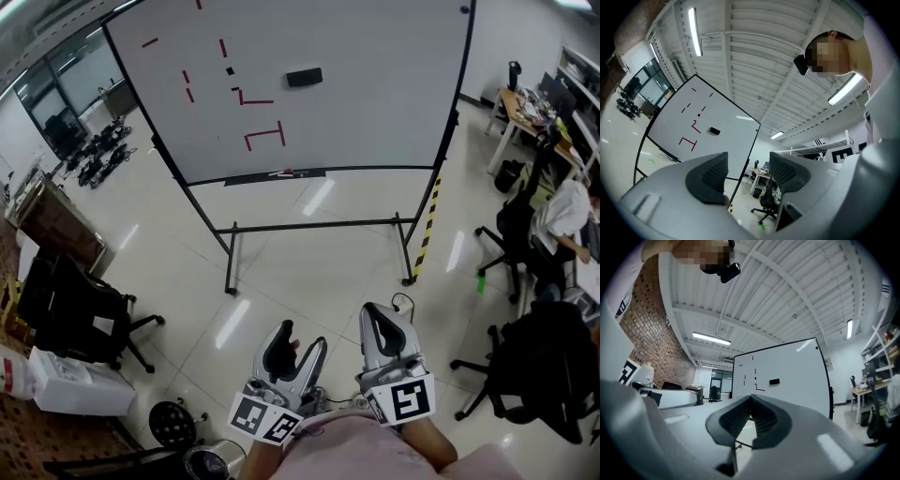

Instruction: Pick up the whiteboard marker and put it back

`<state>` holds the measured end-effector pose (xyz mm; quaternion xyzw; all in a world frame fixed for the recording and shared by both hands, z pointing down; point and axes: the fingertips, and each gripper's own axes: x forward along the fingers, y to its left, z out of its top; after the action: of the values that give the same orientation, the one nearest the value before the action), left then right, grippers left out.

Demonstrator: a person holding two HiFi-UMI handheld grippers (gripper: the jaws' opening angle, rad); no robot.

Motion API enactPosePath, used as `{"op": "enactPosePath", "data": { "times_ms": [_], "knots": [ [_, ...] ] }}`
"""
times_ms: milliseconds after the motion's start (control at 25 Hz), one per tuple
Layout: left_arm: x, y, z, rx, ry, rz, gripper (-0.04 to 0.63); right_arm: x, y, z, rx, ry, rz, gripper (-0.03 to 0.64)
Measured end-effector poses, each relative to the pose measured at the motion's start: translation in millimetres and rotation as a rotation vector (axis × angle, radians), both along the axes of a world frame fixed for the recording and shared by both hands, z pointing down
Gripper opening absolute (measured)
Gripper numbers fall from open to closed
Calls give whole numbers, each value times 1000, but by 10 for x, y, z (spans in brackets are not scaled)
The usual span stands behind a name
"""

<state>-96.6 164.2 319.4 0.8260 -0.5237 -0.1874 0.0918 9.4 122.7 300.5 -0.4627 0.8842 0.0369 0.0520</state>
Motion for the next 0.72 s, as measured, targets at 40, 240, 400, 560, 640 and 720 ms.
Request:
{"op": "enactPosePath", "data": {
  "times_ms": [40, 240, 400, 560, 640, 720],
  "knots": [
    [12, 28, 2, -2, -6, 3, 270, 13, 17, 6, -4, -5, 2, 3],
    [-21, 101, 53, -19, -8, -13, 270, 80, 61, -12, -1, -21, 6, 3],
    [-15, 136, 53, -20, -14, -23, 270, 136, 100, -50, 6, -33, 4, 3],
    [-12, 165, 33, -13, -9, -26, 270, 144, 216, -194, 36, -95, -59, 3],
    [-12, 174, 33, -11, -9, -26, 270, 154, 256, -268, 70, -84, -60, 3],
    [-3, 177, 47, -15, -11, -27, 270, 170, 261, -285, 84, -67, -51, 3]
  ]
}}
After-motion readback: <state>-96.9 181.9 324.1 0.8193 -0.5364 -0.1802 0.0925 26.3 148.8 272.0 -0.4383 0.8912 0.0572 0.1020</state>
